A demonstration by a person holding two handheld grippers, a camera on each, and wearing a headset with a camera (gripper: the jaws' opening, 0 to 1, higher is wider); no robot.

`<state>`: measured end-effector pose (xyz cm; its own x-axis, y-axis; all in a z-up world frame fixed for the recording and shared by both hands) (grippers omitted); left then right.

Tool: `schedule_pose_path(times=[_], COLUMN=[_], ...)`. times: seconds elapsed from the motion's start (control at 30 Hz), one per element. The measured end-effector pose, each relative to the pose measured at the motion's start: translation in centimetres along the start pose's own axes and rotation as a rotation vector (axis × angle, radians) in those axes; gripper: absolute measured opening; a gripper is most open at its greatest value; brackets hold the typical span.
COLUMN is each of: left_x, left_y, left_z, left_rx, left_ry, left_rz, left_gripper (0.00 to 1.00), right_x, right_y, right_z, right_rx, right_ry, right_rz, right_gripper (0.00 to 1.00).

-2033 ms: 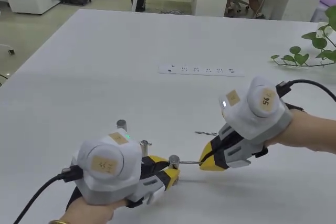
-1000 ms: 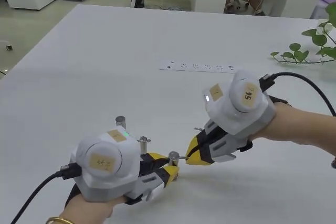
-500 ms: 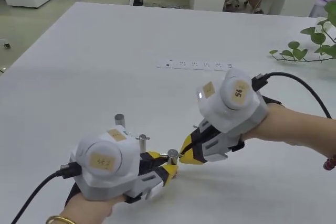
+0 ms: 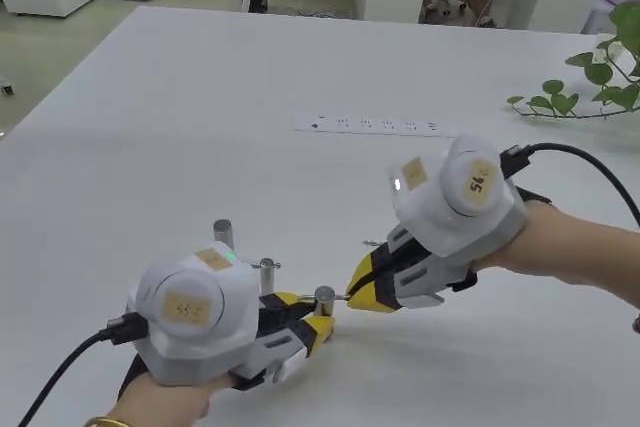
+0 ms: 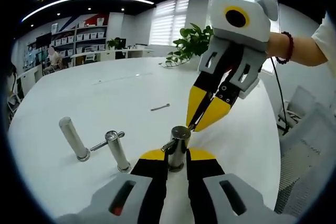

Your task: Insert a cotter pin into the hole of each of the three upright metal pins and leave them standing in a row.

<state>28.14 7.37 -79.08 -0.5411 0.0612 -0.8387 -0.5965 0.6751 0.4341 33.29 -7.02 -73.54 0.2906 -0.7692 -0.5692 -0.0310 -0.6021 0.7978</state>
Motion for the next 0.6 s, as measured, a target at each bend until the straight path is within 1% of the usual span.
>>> schedule_pose_path(times=[0.13,0.47,0.6], left_x=[0.08,0.09,0.09], left_y=[-0.02,-0.03,-0.03], left_z=[0.04,0.05,0.07], left_rx=[0.0,0.002,0.003], left_ry=[0.005,0.009,0.016], left_rz=[0.003,0.003,0.005], left_gripper=[0.12,0.12,0.12], right_x=[-0.23,-0.47,-0.36], right_y=[-0.17,-0.41,-0.43], right_z=[-0.02,-0.02,0.09], right_rx=[0.002,0.002,0.0], right_ry=[-0.006,-0.015,-0.06], right_rz=[-0.011,-0.011,-0.016], right_gripper=[0.05,0.05,0.05])
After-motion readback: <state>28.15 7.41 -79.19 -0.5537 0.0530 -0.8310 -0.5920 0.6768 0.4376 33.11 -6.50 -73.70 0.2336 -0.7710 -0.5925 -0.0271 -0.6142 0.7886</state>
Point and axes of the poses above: the centre of the closed fingertips' face, and the gripper's own axes: y roughly backward along the fingers, z roughly to its left, x roughly out of its underside, the point moved 10 cm from there along y, roughly backward along the fingers, and after that the axes turned 11 degrees about y, right-handed, at the moved point
